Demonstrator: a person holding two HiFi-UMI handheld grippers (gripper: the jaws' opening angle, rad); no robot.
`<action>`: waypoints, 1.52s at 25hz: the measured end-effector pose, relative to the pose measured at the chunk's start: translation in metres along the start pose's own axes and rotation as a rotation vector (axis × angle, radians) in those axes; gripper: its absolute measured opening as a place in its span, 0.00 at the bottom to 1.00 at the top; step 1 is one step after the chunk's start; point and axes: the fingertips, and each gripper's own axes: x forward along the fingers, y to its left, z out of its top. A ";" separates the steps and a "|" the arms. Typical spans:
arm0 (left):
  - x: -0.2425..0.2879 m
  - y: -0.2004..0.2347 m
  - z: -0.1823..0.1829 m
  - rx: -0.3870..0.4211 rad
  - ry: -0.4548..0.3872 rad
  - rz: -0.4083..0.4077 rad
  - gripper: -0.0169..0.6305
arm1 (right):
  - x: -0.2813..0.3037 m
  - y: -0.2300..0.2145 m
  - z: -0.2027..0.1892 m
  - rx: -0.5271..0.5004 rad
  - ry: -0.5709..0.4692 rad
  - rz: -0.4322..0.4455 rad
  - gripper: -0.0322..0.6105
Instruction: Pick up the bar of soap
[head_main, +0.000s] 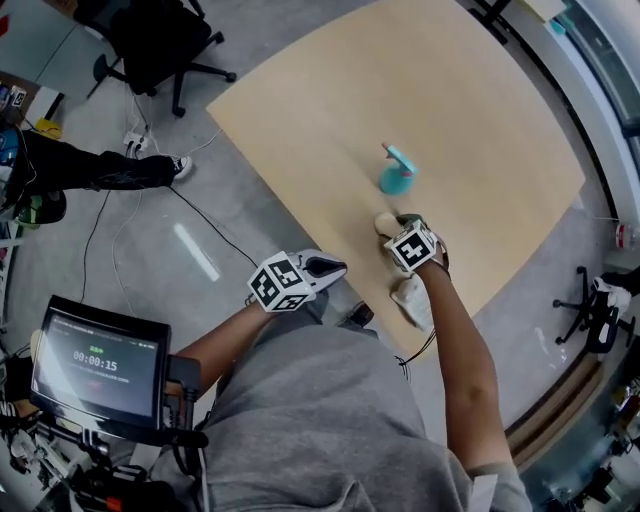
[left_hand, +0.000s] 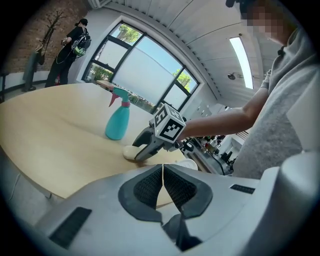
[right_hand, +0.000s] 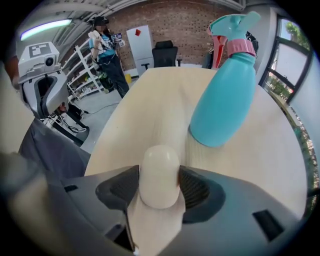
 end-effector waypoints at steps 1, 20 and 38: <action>-0.002 0.002 0.000 0.005 0.003 0.002 0.04 | 0.002 0.003 0.003 -0.003 0.001 0.020 0.45; -0.052 -0.101 0.201 0.312 -0.399 0.017 0.04 | -0.409 0.016 0.094 0.182 -1.036 -0.282 0.06; -0.065 -0.289 0.195 0.388 -0.598 0.086 0.04 | -0.565 0.113 -0.095 0.205 -1.337 -0.431 0.06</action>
